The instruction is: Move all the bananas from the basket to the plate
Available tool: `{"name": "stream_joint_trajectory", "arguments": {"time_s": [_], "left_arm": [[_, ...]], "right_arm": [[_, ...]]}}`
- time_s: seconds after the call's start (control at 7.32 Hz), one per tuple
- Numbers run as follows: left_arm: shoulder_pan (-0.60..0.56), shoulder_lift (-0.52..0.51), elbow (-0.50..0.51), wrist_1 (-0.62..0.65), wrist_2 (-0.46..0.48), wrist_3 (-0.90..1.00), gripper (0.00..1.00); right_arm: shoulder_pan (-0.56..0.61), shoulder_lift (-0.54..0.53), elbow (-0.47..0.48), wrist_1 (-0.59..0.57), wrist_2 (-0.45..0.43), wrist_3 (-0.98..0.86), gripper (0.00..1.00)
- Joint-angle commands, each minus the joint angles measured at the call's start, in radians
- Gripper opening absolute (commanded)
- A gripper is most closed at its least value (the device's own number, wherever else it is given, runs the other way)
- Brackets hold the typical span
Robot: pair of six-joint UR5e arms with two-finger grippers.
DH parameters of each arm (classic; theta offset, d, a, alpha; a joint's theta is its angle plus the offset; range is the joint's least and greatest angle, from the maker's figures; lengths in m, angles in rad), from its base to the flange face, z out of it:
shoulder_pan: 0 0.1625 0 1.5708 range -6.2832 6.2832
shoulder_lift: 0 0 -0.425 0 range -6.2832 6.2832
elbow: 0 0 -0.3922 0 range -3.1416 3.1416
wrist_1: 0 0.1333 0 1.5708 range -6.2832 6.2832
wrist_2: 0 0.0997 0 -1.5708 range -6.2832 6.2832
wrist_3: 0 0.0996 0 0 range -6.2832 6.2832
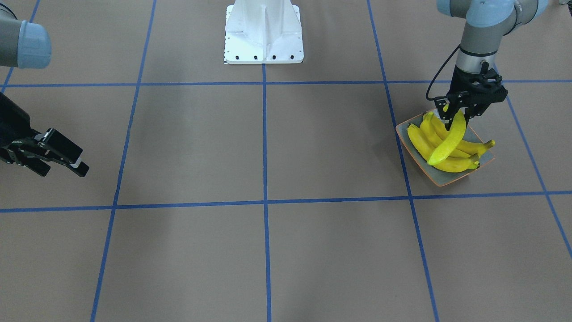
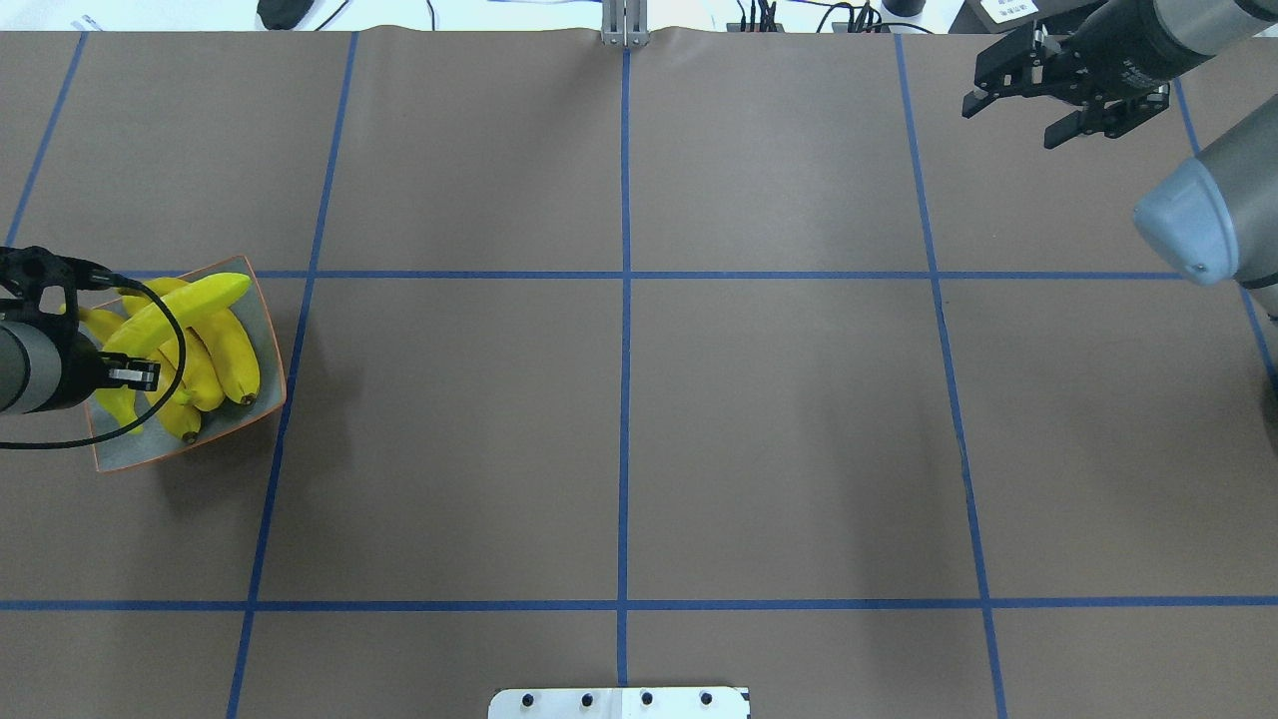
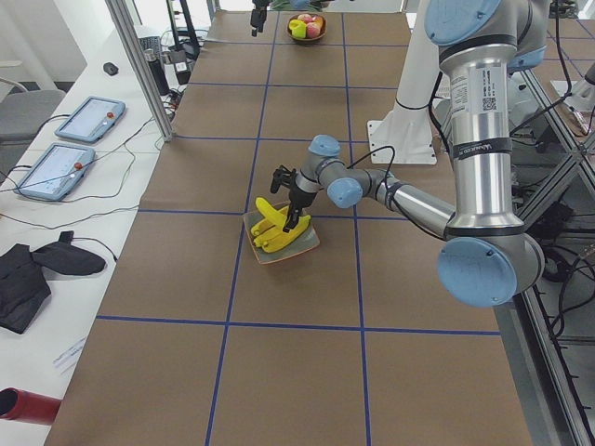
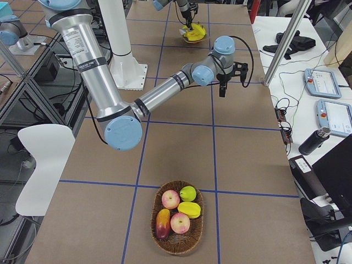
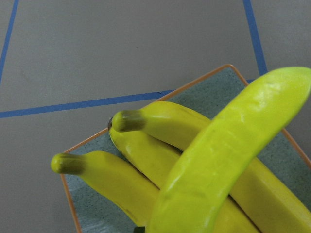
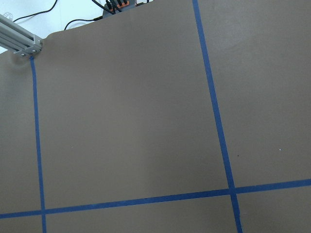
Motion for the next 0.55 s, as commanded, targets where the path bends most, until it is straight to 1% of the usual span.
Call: {"name": "stream_joint_trajectory", "arguments": {"time_s": [0.0, 0.14, 0.27, 0.41], "left_arm": [[0.0, -0.001, 0.017, -0.001, 0.0, 0.019, 0.0], [0.002, -0.002, 0.026, 0.0, 0.0, 0.019, 0.32], [0.002, -0.004, 0.026, -0.001, -0.005, 0.019, 0.82], [0.0, -0.002, 0.022, -0.004, -0.01, 0.019, 1.0]], "right_arm": [[0.0, -0.004, 0.002, 0.0, 0.002, 0.0, 1.0], [0.0, -0.004, 0.002, 0.0, 0.0, 0.001, 1.0], [0.0, -0.004, 0.002, 0.002, 0.0, 0.0, 1.0], [0.0, -0.003, 0.002, 0.002, 0.0, 0.0, 1.0]]}}
